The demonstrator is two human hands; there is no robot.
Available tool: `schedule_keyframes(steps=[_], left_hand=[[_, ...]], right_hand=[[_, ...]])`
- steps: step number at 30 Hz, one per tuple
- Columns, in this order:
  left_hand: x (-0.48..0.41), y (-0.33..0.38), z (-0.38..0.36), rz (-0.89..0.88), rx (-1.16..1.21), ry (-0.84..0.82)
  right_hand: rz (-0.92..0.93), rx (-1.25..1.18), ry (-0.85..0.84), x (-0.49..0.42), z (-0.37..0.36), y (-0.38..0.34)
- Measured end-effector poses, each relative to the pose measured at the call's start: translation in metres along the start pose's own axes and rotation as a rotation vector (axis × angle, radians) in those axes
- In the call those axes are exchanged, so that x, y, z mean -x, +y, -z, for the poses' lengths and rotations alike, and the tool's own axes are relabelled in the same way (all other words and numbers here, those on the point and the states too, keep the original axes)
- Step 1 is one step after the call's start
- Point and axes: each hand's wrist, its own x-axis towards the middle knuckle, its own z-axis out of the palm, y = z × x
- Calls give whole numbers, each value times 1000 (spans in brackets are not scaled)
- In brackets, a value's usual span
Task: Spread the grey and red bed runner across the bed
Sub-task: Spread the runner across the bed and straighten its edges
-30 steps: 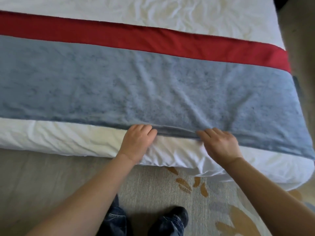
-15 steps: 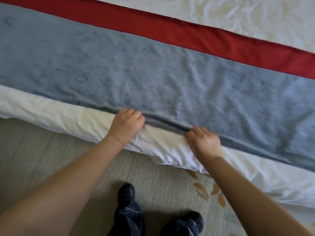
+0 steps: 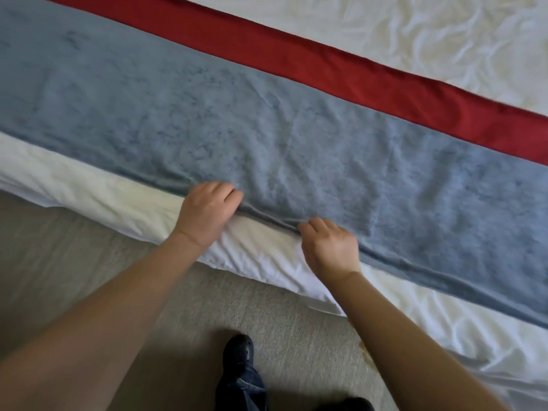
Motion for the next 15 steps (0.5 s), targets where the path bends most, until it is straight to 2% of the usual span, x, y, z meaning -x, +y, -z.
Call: schedule_keyframes(steps=[4,11,13,15], left_hand=[[11,-47,4,56,-13,-26],[30,-78,6,-136,-4,-103],[32,-84,4,-82,-8,-102],[32,-97,4,24,-15,-74]], right_hand=[[39,-16,53,-30,-8,-30],[129,-6,-115,-37,-10,-44],[143,-11,-105,-44,-8,-45],[183,-34,-22,-52,-9,-51]])
